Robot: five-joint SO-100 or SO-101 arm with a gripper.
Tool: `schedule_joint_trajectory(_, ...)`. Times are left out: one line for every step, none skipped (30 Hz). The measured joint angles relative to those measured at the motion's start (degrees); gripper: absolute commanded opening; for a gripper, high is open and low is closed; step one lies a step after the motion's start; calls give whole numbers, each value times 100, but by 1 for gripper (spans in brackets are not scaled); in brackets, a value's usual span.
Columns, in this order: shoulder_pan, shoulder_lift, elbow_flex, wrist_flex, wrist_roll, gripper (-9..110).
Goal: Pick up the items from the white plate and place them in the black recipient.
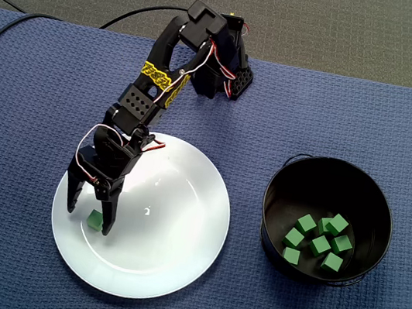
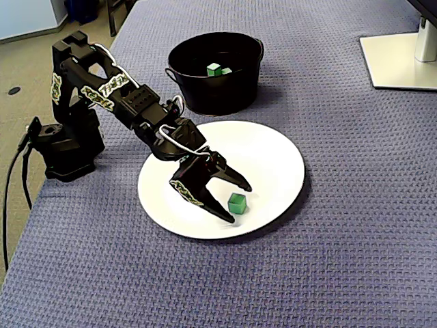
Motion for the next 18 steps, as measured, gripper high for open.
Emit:
schedule_joint_trajectory(0, 0, 35, -26, 18, 31)
schedule_joint_trajectory(0, 0, 79, -62, 35, 31)
schedule_joint_trajectory(0, 0, 132, -105, 35, 30)
schedule_joint_trajectory(0, 0, 185, -158, 53, 27)
schedule_joint_trajectory(0, 0, 264, -229, 79, 26)
schedule_joint_trajectory(-9, 0, 325, -299, 88, 26)
schedule_joint_trajectory(-26, 0, 378, -352, 105, 22)
schedule_joint_trajectory(-53, 0, 431, -404, 132, 18)
schedule_joint_trajectory(-79, 0, 466, -439, 158, 15)
schedule_joint_trajectory(-105, 0, 475, -466, 176, 12)
schedule_joint_trajectory(-141, 0, 475, -475, 202, 9)
schedule_joint_trajectory(-167, 0, 475, -492, 237, 4)
schedule_joint_trajectory(-176, 0, 483, -510, 272, 2)
schedule_joint_trajectory(-185, 0, 483, -527, 308, 0)
schedule_joint_trajectory(-185, 0, 501, -545, 334, 0)
schedule_joint_trajectory(-167, 0, 510, -554, 352, 0)
schedule_joint_trajectory(-167, 0, 519, -554, 369, 0)
schedule_joint_trajectory(-167, 0, 519, -554, 396, 0)
